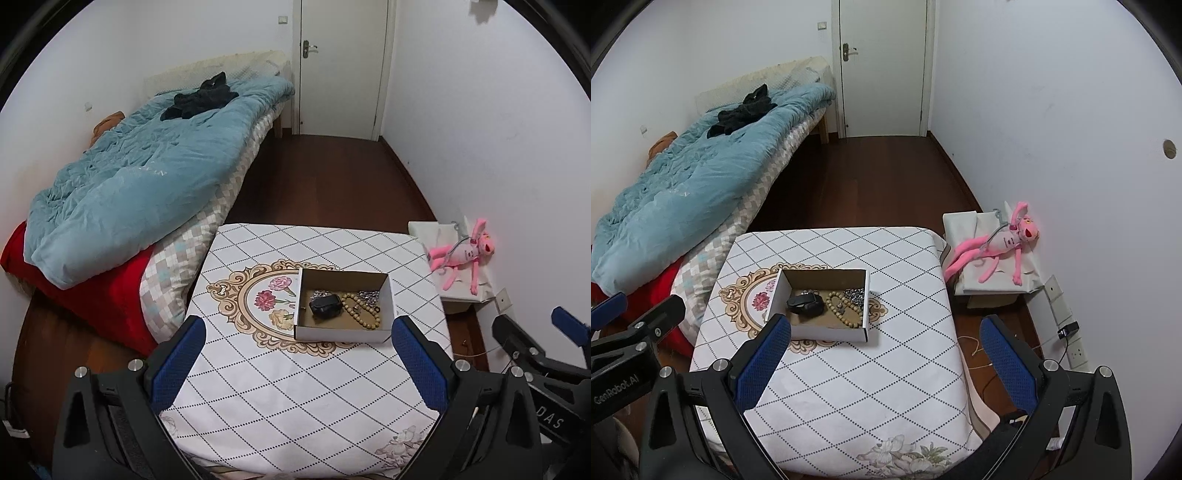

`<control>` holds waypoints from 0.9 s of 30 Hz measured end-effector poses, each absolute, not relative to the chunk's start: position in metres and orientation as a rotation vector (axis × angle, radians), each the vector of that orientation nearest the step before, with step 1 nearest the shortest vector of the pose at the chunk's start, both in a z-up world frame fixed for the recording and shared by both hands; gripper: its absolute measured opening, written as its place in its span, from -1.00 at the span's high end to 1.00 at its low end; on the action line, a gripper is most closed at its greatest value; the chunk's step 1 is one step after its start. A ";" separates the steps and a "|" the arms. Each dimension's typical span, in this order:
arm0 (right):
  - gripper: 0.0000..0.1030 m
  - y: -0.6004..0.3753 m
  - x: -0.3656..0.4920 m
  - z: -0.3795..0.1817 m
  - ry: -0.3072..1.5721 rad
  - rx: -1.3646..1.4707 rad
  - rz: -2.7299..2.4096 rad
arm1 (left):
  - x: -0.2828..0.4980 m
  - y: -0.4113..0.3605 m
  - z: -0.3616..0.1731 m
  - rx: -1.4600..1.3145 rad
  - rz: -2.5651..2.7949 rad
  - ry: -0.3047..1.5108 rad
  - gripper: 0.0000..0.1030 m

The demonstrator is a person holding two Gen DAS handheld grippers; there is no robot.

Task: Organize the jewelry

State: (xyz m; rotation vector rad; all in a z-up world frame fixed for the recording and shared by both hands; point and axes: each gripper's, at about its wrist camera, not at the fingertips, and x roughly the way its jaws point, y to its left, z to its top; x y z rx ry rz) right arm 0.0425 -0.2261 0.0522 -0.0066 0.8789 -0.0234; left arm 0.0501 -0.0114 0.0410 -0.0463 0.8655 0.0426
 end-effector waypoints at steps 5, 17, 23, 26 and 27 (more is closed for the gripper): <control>-1.00 -0.224 0.070 0.039 0.912 -0.013 -0.024 | 0.073 -0.010 0.024 -0.046 0.045 0.936 -1.00; -1.00 -0.217 0.130 0.000 1.059 -0.018 0.012 | 0.119 -0.012 -0.005 -0.020 0.043 1.058 -1.00; -1.00 -0.215 0.147 -0.009 1.105 -0.036 0.010 | 0.134 -0.011 -0.013 -0.025 0.039 1.101 -1.00; -1.00 -0.213 0.151 -0.014 1.132 -0.041 0.017 | 0.137 -0.011 -0.015 -0.029 0.036 1.119 -1.00; -1.00 -0.213 0.152 -0.016 1.140 -0.043 0.018 | 0.138 -0.011 -0.016 -0.028 0.036 1.120 -1.00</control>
